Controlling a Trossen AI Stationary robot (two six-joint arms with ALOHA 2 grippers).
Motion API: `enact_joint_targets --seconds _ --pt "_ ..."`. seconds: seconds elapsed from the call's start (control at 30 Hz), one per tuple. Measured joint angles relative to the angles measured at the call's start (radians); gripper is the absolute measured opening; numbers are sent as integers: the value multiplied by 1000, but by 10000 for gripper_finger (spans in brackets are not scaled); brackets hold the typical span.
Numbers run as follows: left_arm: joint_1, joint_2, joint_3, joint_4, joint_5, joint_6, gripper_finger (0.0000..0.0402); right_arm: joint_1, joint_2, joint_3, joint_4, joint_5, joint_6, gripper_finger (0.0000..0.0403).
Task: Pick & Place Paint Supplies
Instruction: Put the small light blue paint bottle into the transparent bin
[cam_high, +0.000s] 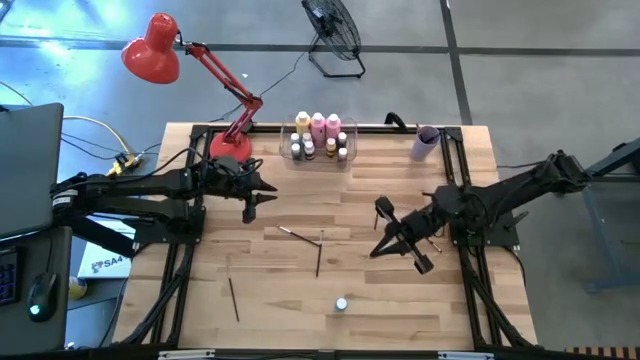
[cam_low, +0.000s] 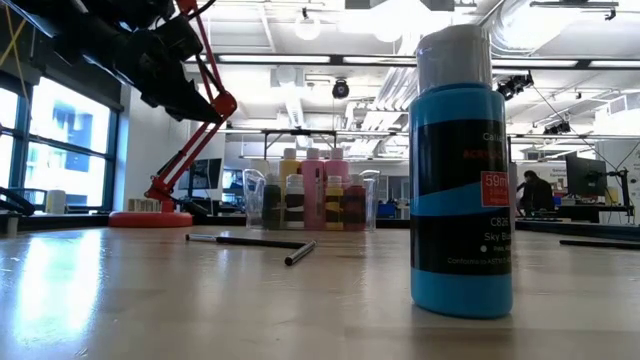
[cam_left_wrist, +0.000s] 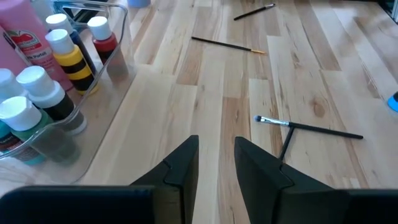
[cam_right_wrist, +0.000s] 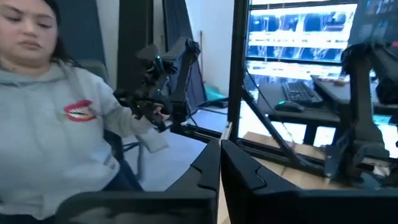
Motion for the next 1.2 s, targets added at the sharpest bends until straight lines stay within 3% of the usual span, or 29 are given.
enact_joint_targets --seconds 0.17,0.47,0.57,0.67,0.87,1.03,1.2 --pt "0 0 0 -2 0 0 102 71 8 0 -1 126 -13 44" --pt "0 0 0 -2 0 -32 102 141 75 0 0 242 -53 209" --pt "0 0 0 -2 0 -58 102 140 105 6 -7 246 -56 245" --pt "0 0 0 -2 0 -80 102 140 150 53 -55 292 -56 254" --pt "0 0 0 -4 0 -83 102 139 286 261 -406 383 17 246" --pt "0 0 0 -5 0 -83 102 140 405 383 -534 342 66 243" --pt "0 0 0 -32 0 -82 102 146 515 421 -572 302 127 243"
